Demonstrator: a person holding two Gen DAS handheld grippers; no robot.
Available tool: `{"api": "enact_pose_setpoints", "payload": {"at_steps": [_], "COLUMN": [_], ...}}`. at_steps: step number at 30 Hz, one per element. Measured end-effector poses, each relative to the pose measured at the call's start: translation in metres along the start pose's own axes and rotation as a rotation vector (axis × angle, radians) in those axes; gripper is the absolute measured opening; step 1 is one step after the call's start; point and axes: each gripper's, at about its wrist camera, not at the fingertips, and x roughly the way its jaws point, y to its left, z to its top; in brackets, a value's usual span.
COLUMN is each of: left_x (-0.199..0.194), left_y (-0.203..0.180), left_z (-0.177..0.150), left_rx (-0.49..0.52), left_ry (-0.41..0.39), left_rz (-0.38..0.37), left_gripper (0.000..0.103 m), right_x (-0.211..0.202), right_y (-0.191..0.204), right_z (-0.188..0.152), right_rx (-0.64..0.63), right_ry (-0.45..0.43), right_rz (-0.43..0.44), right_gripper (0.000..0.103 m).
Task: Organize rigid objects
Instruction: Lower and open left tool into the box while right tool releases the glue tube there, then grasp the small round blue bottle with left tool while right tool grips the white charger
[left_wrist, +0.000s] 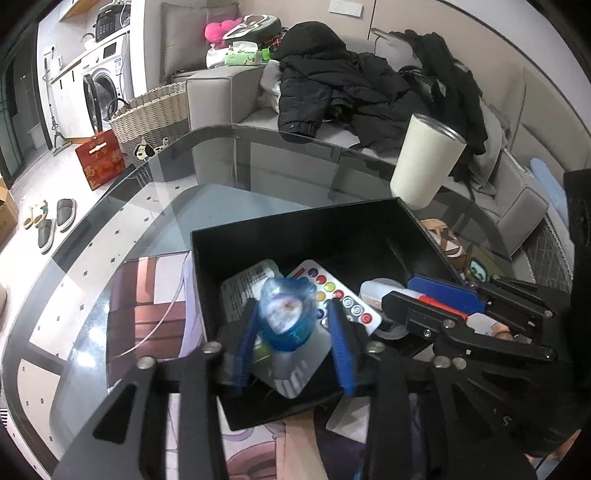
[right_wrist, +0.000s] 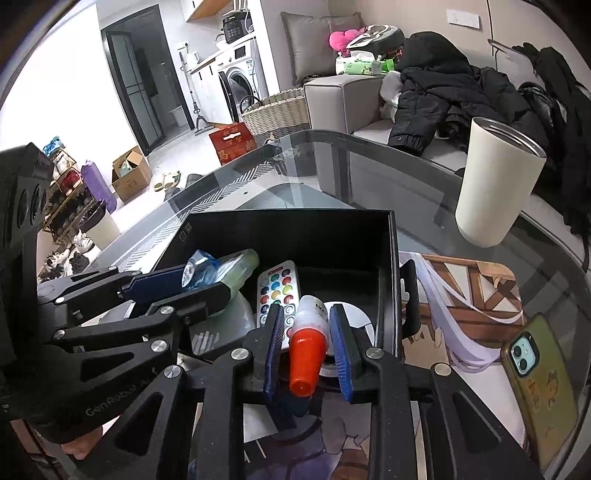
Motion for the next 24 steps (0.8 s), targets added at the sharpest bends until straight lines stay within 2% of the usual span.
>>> {"api": "enact_pose_setpoints", "payload": {"at_steps": [6,13,16,19,24], "left_x": [-0.011,-0.045,-0.053,-0.058,-0.051], "left_y": [0.000,-0.013,-0.020,-0.023,-0.036], "left_z": [-0.004,-0.022,-0.033,-0.044,-0.069], "left_rx": [0.006,0.064,0.097,0.111,0.179], "left_ry": [-0.018,-0.090,-0.100,-0.082,0.017], "left_rz": [-0.025,-0.021,-0.017,-0.031,-0.068], "left_gripper": [0.055,0.055,0.056,0.056,0.056], "right_x": [-0.014,-0.048,-0.065,-0.073,-0.066], "right_y": [-0.007,-0.011,-0.010,-0.009,-0.012], "right_z": [-0.001,-0.010,-0.018,-0.029,-0.044], "right_rx": [0.033,0.016,-0.011,-0.042,-0.051], "right_ry": [-0.001,-0.043,-0.062,-0.064,-0.011], "right_rz": [0.022,0.030,0.019,0.011,0.015], "right_gripper": [0.032,0.033,0.038,0.039,0.039]}}
